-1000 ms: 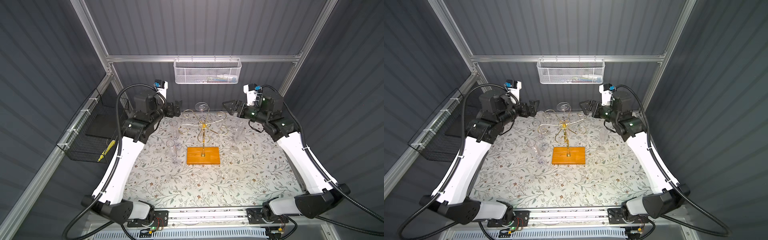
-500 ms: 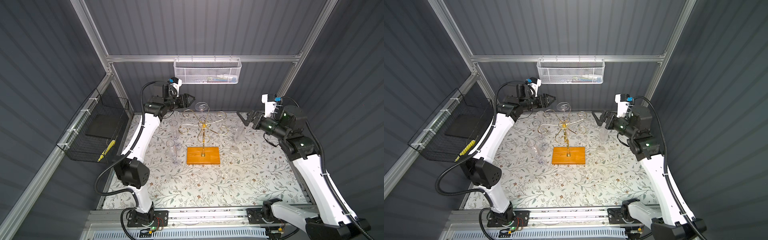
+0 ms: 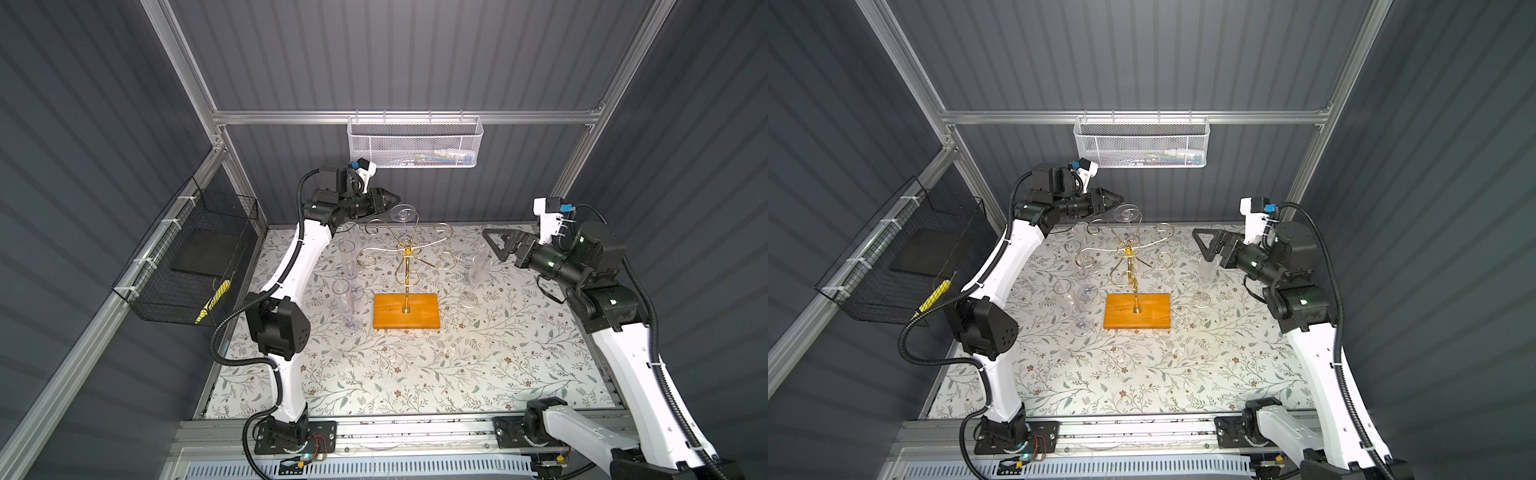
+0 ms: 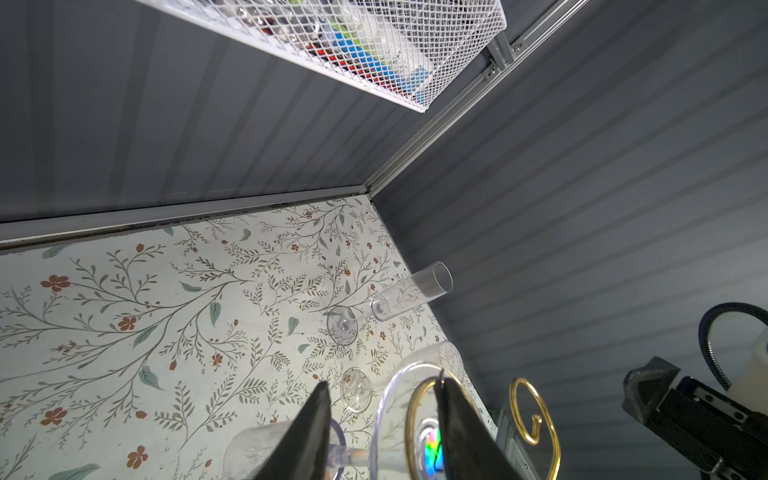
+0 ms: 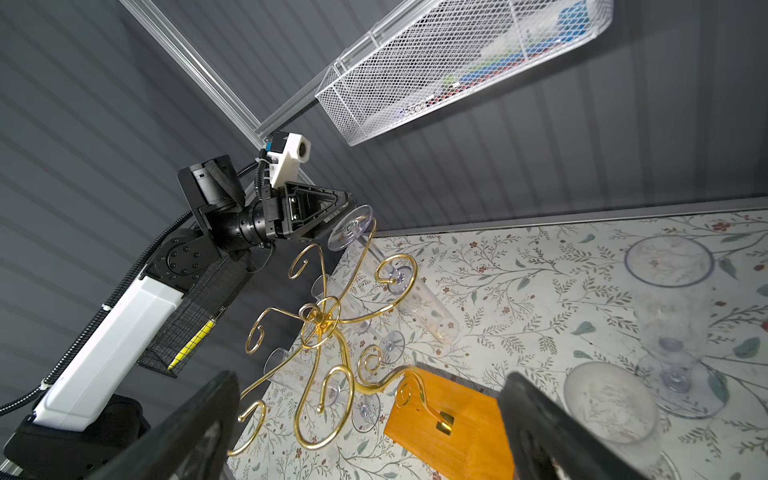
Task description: Take the wine glass off the wine glass rack
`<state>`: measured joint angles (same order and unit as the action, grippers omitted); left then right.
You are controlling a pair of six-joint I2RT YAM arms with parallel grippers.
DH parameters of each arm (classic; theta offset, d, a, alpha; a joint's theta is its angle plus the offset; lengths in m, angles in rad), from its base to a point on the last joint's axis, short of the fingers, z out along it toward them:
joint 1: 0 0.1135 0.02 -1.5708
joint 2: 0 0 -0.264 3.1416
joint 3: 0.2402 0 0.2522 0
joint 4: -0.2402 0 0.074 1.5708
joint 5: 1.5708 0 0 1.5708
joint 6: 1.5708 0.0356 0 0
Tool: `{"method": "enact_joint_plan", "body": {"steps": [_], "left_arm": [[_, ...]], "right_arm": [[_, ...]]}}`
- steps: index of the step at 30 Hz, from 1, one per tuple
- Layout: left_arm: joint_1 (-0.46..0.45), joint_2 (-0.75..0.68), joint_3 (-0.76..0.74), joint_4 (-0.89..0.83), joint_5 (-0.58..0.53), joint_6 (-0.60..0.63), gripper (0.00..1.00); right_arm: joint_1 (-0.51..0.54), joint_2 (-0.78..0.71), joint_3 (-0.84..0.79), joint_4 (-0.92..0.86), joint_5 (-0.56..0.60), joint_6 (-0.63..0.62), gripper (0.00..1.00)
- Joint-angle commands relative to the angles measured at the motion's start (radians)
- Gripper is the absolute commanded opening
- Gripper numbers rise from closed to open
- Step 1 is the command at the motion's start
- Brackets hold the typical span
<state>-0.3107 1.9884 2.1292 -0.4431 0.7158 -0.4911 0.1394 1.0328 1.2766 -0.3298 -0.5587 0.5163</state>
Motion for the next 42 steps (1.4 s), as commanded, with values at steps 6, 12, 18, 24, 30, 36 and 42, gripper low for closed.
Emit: {"method": "enact_joint_plan", "body": {"steps": [6, 12, 18, 24, 30, 36, 42], "left_arm": [[-0.001, 0.004, 0.06, -0.093, 0.034, 0.057, 0.41], [0.0, 0.013, 0.089, -0.149, 0.035, 0.089, 0.39], [-0.001, 0.022, 0.096, -0.186, 0.04, 0.105, 0.39], [-0.001, 0.034, 0.107, -0.227, 0.029, 0.133, 0.4], [-0.001, 0.043, 0.12, -0.25, 0.041, 0.149, 0.39], [-0.001, 0.039, 0.118, -0.233, 0.076, 0.134, 0.32], [-0.001, 0.032, 0.116, -0.215, 0.108, 0.121, 0.29]], "right_arm": [[-0.012, -0.004, -0.011, 0.011, -0.05, 0.016, 0.99], [-0.014, -0.004, -0.019, 0.012, -0.059, 0.027, 0.99], [-0.014, 0.001, -0.023, 0.016, -0.071, 0.036, 0.99], [-0.014, 0.003, -0.024, 0.013, -0.075, 0.038, 0.99], [-0.013, 0.002, -0.022, 0.01, -0.072, 0.035, 0.99], [-0.015, 0.001, -0.022, 0.014, -0.07, 0.038, 0.99], [-0.015, -0.004, -0.024, 0.011, -0.073, 0.033, 0.99]]}}
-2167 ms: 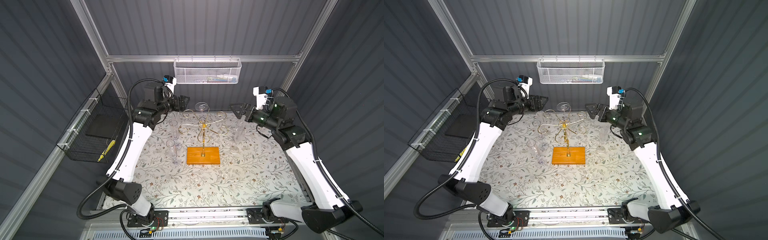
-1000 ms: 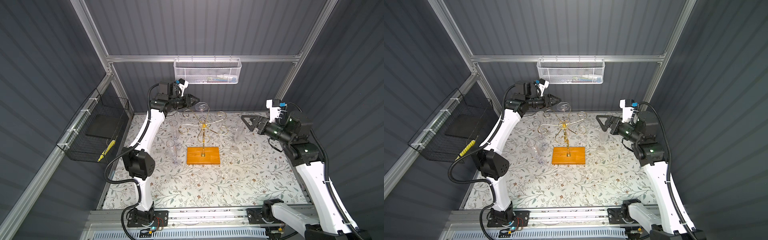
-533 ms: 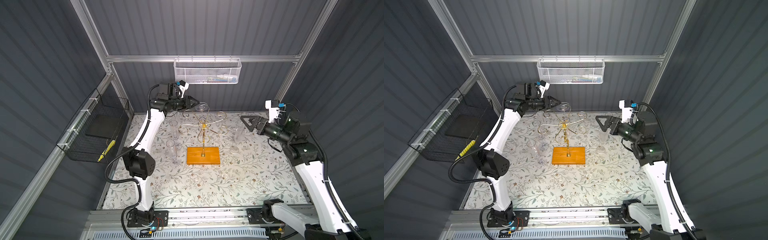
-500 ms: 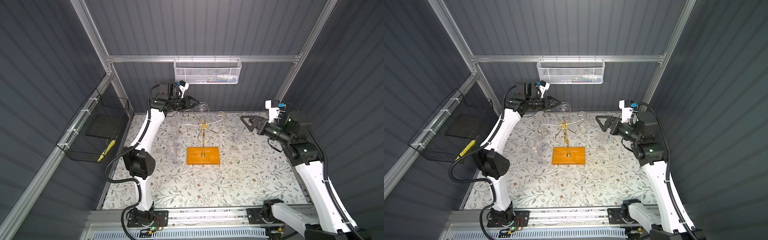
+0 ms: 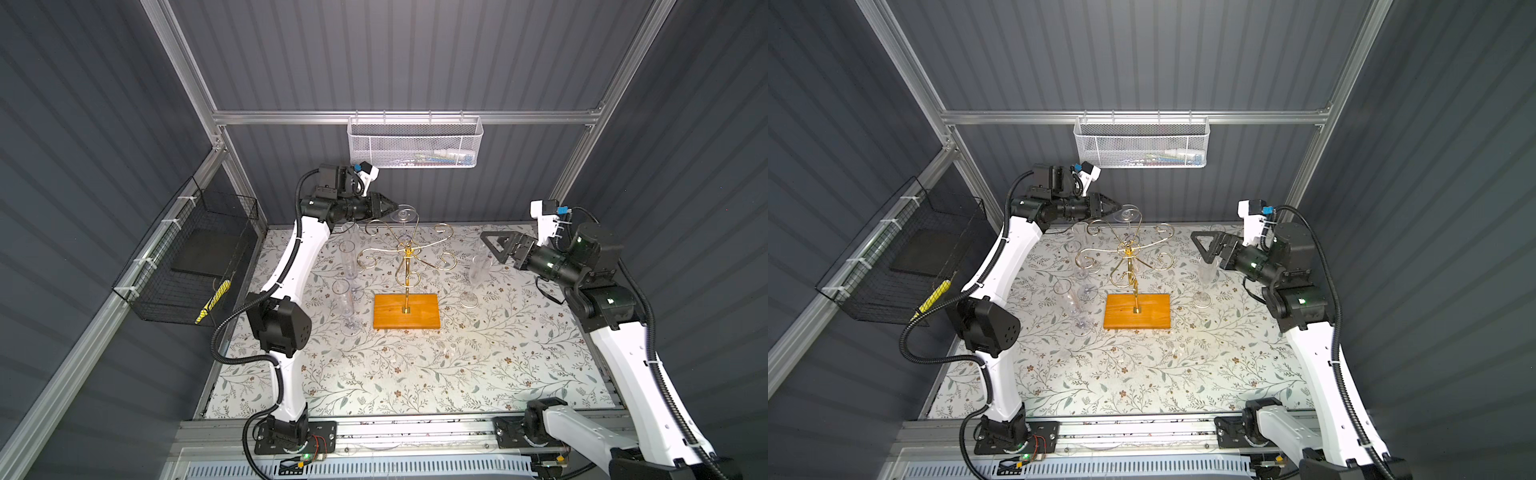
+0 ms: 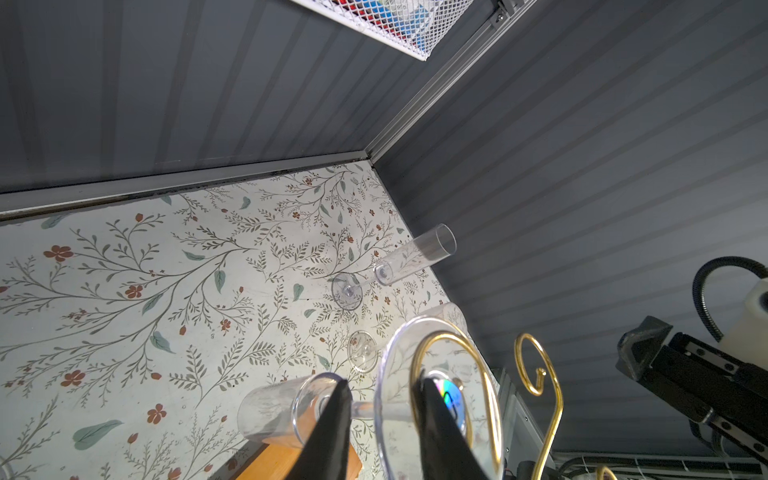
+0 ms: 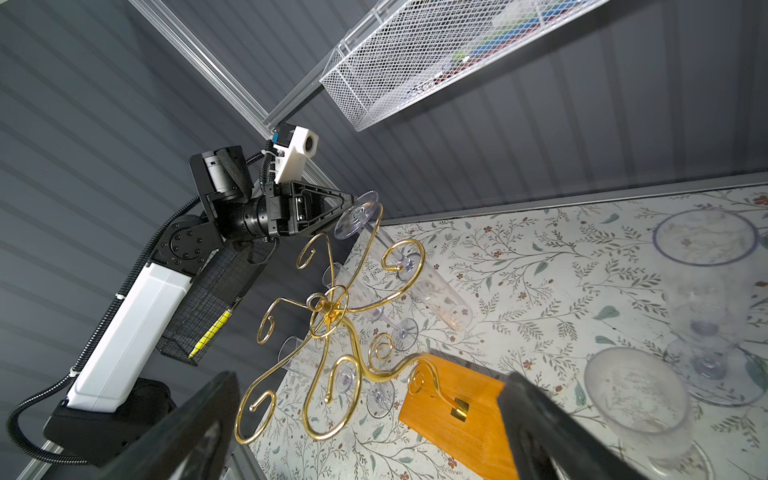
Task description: Take the wine glass off the wine glass rack
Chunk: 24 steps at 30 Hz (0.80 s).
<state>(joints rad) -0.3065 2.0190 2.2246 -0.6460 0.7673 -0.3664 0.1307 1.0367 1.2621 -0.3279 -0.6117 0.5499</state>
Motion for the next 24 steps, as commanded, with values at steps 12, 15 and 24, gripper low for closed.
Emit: {"method": "enact_joint_plan", "body": {"steps": [12, 15, 24], "left_arm": [[-0.005, -0.02, 0.006, 0.004, 0.065, -0.017, 0.23], [-0.005, -0.027, -0.002, 0.014, 0.071, -0.024, 0.22], [-0.005, -0.051, -0.022, 0.047, 0.077, -0.052, 0.19]], "right_arm": [[-0.008, -0.016, -0.018, 0.008, -0.023, -0.002, 0.99], [-0.008, -0.02, -0.019, 0.007, -0.023, -0.002, 0.99], [-0.008, -0.029, -0.022, 0.007, -0.021, -0.005, 0.99]]}}
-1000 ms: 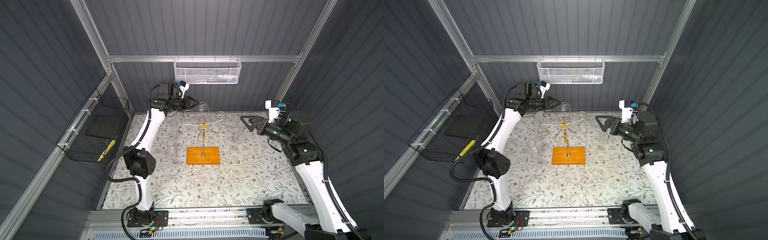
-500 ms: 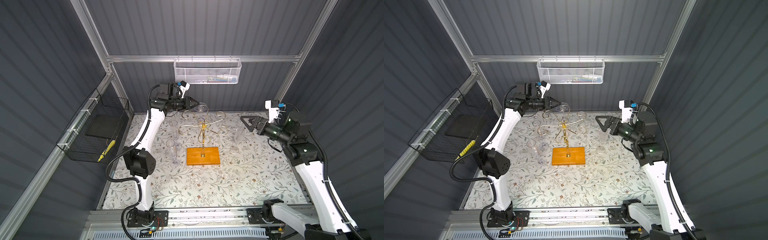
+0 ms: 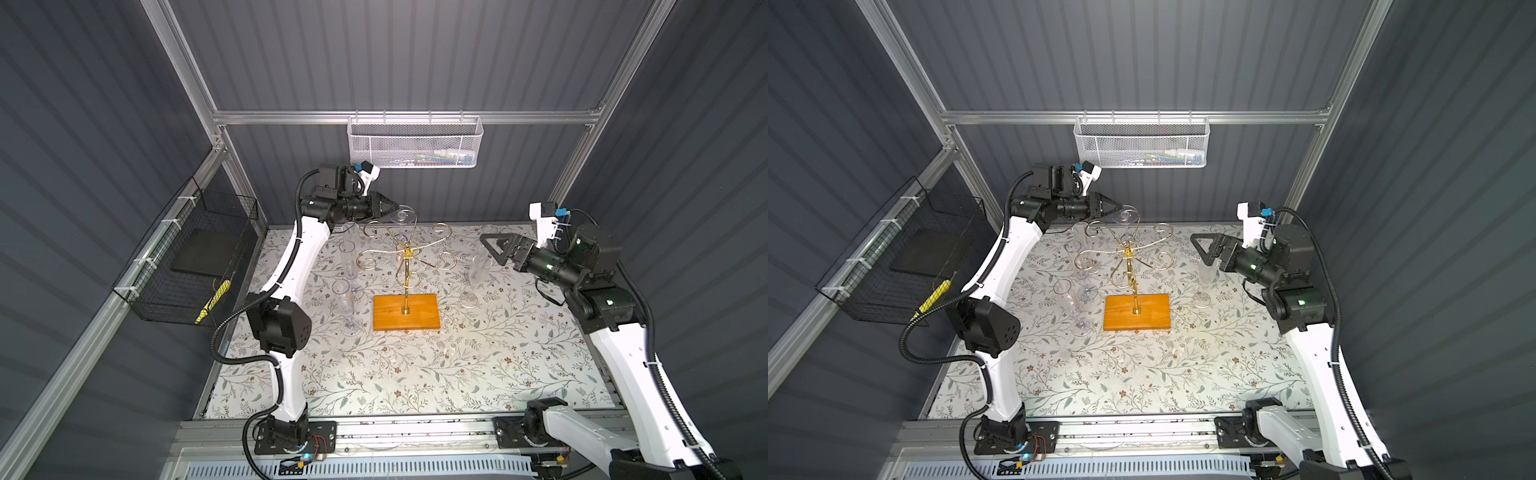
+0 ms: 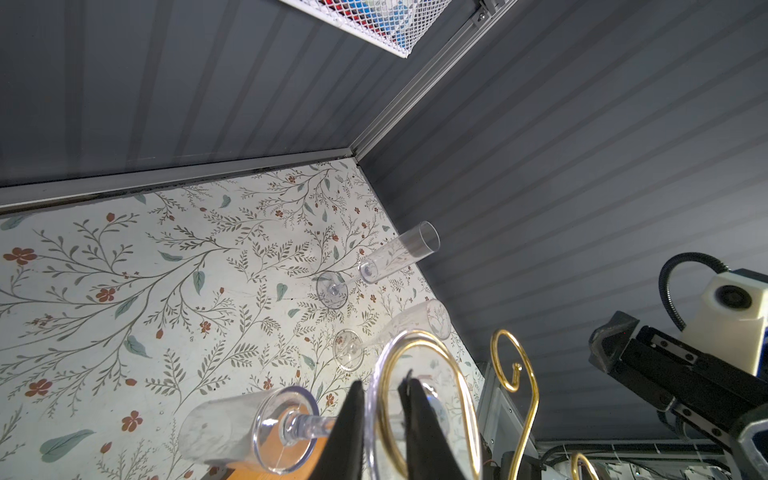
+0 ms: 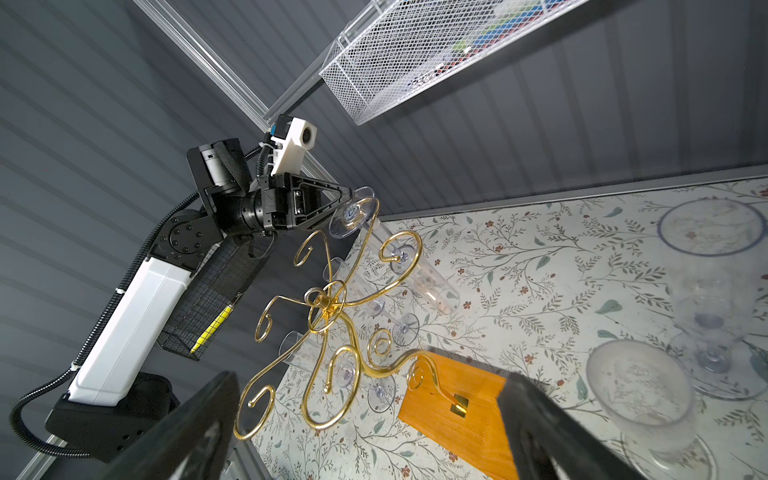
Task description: Take the wine glass off the wine glass rack
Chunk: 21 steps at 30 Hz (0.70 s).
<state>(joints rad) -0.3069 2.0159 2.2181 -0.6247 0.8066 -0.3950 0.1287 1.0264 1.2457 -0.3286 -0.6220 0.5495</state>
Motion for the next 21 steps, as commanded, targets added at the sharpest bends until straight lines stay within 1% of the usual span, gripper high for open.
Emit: {"method": "enact_joint_plan", "body": {"steps": [1, 11, 21], "left_arm": [[-0.004, -0.051, -0.023, 0.034, 0.039, -0.029, 0.18], [-0.005, -0.082, -0.066, 0.083, 0.046, -0.068, 0.12], [-0.005, -0.105, -0.127, 0.159, 0.082, -0.135, 0.02]], "right_arm": [[-0.007, -0.02, -0.006, 0.008, -0.011, -0.005, 0.99], [-0.009, -0.034, -0.008, 0.003, -0.008, -0.01, 0.99], [-0.011, -0.049, -0.012, 0.001, -0.006, -0.006, 0.99]]}}
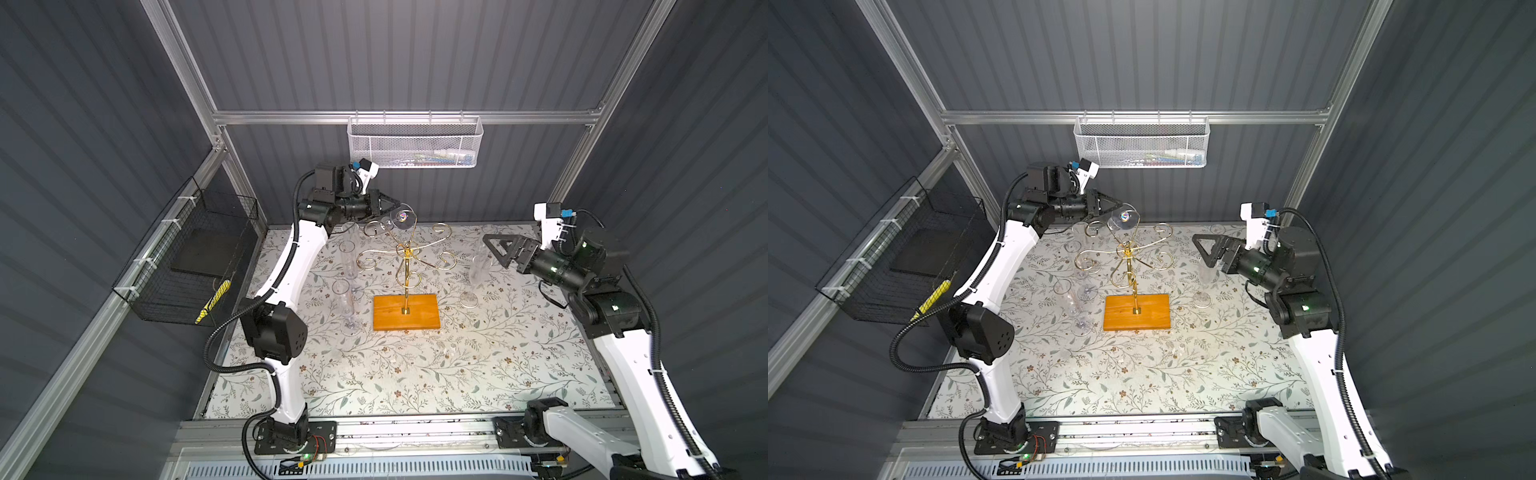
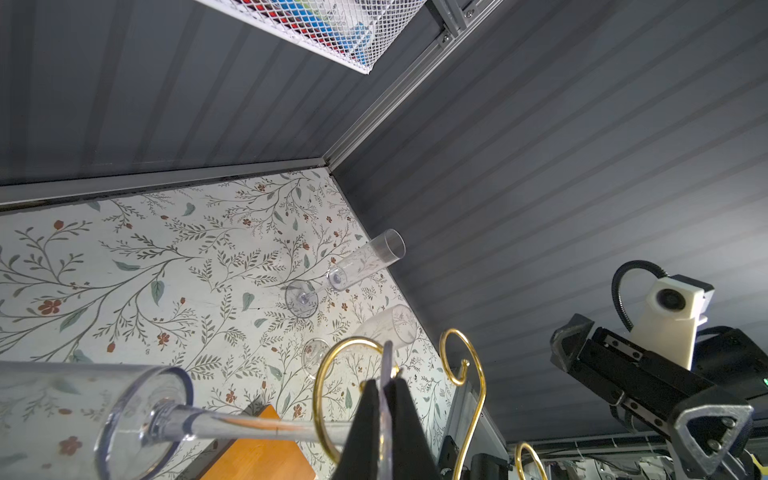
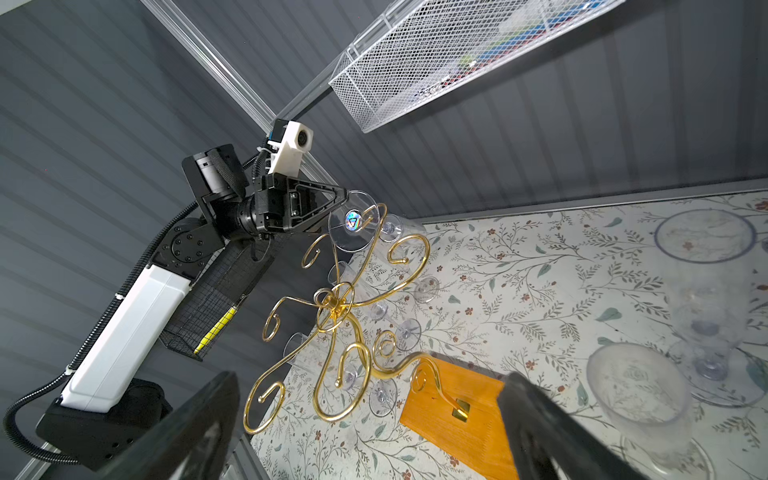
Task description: Take the wine glass off the wine glass rack
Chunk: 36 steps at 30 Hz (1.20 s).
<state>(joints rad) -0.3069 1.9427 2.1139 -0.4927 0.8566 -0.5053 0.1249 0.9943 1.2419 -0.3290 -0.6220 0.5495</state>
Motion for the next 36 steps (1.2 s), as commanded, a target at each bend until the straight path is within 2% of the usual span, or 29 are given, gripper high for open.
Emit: {"method": "enact_joint_plan", "body": {"steps": [1, 9, 15, 21, 36], "left_arm": [[-0.005, -0.036, -0.027, 0.029, 0.035, -0.03, 0.01], [-0.005, -0.069, -0.105, 0.134, 0.053, -0.122, 0.0], [-0.005, -0.111, -0.167, 0.265, 0.056, -0.235, 0.0], [-0.005, -0.151, -0.263, 0.462, 0.088, -0.399, 0.0], [-0.005, -0.098, -0.227, 0.455, -0.001, -0.413, 0.0]], "right_arm": [[-0.007, -0.019, -0.009, 0.002, -0.005, -0.005, 0.99], [-0.007, -0.032, -0.014, 0.001, -0.003, -0.001, 0.99], [-0.007, -0.046, -0.012, -0.008, 0.002, -0.005, 0.99], [-0.008, -0.058, -0.016, -0.012, 0.004, -0.006, 0.99], [-0.01, -0.075, -0.021, -0.021, 0.012, -0.012, 0.99]]}}
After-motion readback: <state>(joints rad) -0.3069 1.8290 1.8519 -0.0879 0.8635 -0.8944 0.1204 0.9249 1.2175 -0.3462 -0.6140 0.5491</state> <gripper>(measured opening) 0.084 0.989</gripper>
